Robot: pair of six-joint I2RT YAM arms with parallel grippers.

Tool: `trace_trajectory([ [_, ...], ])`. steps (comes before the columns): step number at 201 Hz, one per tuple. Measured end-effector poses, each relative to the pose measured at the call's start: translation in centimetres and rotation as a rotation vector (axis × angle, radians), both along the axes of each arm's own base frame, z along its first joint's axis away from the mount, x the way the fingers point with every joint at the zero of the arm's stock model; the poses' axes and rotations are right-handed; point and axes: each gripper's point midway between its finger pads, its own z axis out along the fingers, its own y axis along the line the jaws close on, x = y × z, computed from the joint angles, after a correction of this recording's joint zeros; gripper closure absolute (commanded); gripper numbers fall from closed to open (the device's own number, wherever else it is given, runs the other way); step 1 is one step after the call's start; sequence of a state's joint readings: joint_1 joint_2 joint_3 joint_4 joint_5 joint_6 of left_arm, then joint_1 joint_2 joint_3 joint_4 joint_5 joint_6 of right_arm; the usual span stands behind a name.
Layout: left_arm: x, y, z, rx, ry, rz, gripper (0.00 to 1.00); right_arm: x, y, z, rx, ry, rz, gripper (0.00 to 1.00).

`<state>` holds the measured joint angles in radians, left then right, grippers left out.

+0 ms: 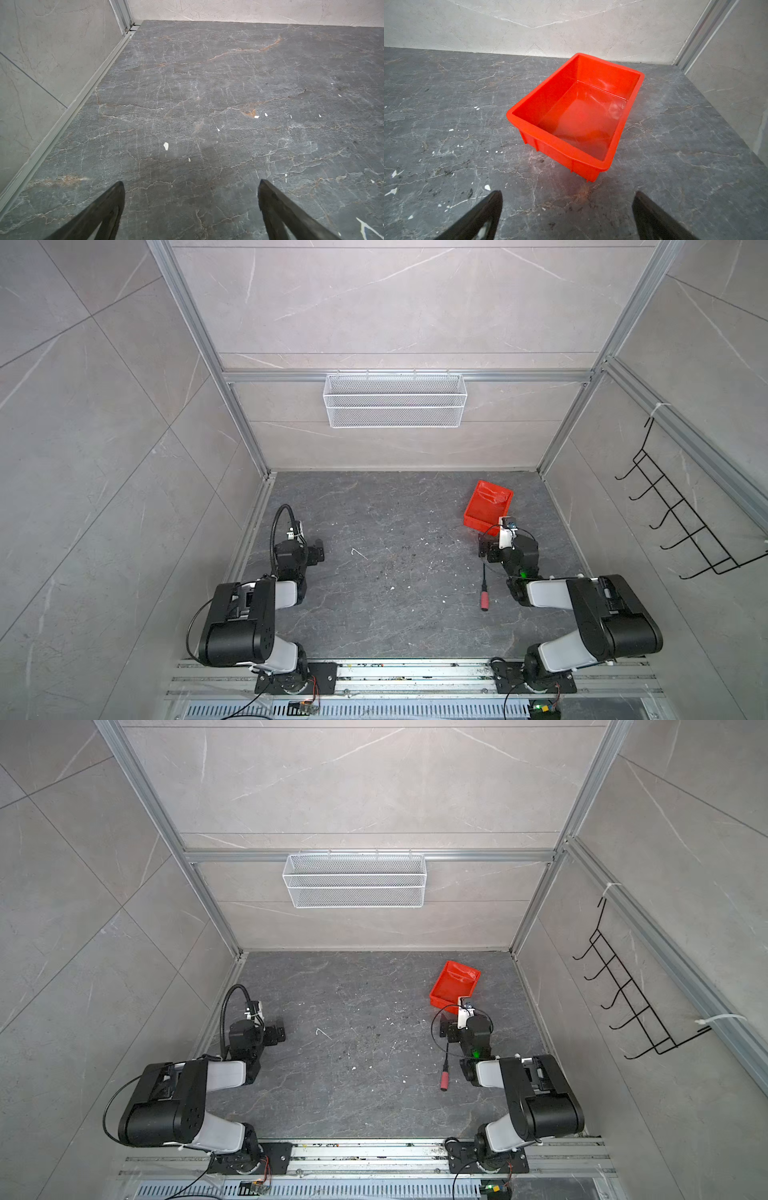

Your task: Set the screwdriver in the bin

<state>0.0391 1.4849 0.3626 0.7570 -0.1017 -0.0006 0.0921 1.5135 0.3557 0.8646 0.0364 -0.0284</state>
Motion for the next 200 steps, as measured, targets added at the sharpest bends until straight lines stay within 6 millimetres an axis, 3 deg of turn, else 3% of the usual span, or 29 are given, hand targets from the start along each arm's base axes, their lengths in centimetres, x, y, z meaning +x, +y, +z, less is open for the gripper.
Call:
trace_trajectory([
  [200, -0.02, 0.21, 0.03, 0.001, -0.001, 0.013, 0.00, 0.00, 0.00, 0.00, 0.000, 0.000, 0.000, 0.01],
])
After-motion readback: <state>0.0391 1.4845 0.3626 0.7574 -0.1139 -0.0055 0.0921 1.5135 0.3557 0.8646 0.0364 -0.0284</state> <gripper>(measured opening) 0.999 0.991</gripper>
